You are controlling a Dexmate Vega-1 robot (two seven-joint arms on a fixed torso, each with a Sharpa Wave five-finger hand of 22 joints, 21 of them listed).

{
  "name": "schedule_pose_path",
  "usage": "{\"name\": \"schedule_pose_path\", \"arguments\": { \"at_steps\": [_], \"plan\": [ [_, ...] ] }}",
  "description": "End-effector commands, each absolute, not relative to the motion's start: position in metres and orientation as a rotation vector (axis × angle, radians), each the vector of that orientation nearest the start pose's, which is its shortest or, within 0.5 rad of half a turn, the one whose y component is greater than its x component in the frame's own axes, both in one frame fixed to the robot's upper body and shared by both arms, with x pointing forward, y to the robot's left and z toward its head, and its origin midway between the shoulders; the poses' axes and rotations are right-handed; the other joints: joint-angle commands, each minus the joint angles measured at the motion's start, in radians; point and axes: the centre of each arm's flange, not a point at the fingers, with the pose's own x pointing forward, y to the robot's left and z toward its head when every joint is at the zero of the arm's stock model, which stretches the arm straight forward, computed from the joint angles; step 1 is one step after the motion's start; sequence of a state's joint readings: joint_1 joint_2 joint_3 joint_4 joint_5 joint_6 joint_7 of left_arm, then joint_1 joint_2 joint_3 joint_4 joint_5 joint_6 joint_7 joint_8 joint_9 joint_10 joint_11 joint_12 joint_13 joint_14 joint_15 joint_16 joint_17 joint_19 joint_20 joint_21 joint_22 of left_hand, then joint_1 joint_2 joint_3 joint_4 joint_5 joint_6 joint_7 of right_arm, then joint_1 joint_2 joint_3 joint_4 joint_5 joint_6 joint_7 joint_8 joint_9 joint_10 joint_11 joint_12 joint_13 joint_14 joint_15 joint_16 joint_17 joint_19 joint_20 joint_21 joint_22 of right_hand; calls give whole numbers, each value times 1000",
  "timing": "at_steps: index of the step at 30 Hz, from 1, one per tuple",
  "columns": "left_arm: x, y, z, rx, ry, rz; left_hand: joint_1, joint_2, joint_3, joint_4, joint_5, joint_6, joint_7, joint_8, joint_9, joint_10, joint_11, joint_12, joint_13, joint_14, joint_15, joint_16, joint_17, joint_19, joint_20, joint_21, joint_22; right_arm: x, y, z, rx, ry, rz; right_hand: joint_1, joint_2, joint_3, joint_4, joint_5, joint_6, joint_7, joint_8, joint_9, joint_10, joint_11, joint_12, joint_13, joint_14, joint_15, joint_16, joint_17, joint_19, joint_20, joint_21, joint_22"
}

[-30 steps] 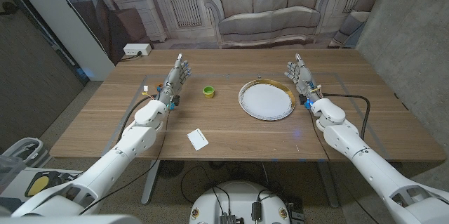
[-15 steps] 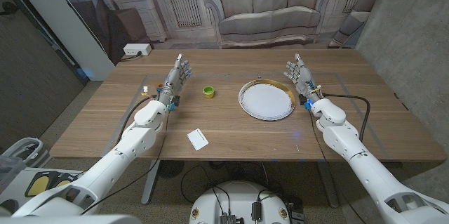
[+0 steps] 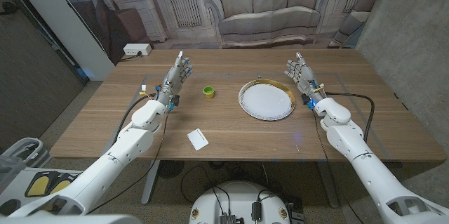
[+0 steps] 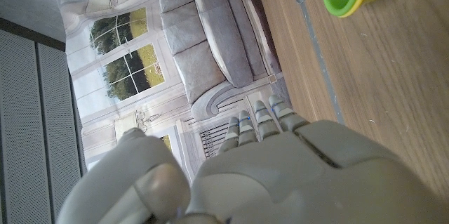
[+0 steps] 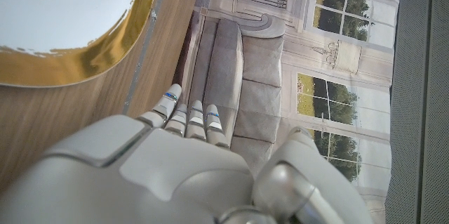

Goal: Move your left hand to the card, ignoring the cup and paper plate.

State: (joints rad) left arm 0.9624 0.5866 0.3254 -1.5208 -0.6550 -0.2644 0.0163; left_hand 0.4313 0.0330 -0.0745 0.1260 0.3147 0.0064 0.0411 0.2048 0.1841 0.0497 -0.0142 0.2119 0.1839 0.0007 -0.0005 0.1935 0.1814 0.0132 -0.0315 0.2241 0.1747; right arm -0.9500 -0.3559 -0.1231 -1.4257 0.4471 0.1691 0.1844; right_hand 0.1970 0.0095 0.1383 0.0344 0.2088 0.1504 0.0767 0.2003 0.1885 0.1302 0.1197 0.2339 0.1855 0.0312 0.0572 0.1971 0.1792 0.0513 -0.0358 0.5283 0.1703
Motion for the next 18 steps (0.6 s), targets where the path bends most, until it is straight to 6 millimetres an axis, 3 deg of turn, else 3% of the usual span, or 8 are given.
{"name": "schedule_pose_path", "arguments": {
  "at_steps": [1, 18],
  "plan": [
    [597, 295, -16, 1, -663, -265, 2, 7, -3, -5, 6, 5, 2, 7, 1, 8, 1, 5, 4, 14, 0, 7, 3, 9, -44, 1, 4, 625, -288, -28, 8, -635, 235, -2, 1, 1, 1, 1, 4, -8, 2, 2, 9, -2, 5, 0, 8, 3, 4, 4, 11, -17, -6, 1],
    [593, 304, -20, 16, -708, -315, 10, 14, -4, -8, 8, 21, 3, 9, 1, 23, 2, 7, 4, 27, 1, 8, 3, 18, -43, -1, 4, 616, -285, -36, 26, -648, 202, -4, 2, -1, 0, 1, 8, -9, 2, 2, 14, -5, 4, 0, 13, 1, 3, 4, 13, -15, -16, 2]
  ]
}}
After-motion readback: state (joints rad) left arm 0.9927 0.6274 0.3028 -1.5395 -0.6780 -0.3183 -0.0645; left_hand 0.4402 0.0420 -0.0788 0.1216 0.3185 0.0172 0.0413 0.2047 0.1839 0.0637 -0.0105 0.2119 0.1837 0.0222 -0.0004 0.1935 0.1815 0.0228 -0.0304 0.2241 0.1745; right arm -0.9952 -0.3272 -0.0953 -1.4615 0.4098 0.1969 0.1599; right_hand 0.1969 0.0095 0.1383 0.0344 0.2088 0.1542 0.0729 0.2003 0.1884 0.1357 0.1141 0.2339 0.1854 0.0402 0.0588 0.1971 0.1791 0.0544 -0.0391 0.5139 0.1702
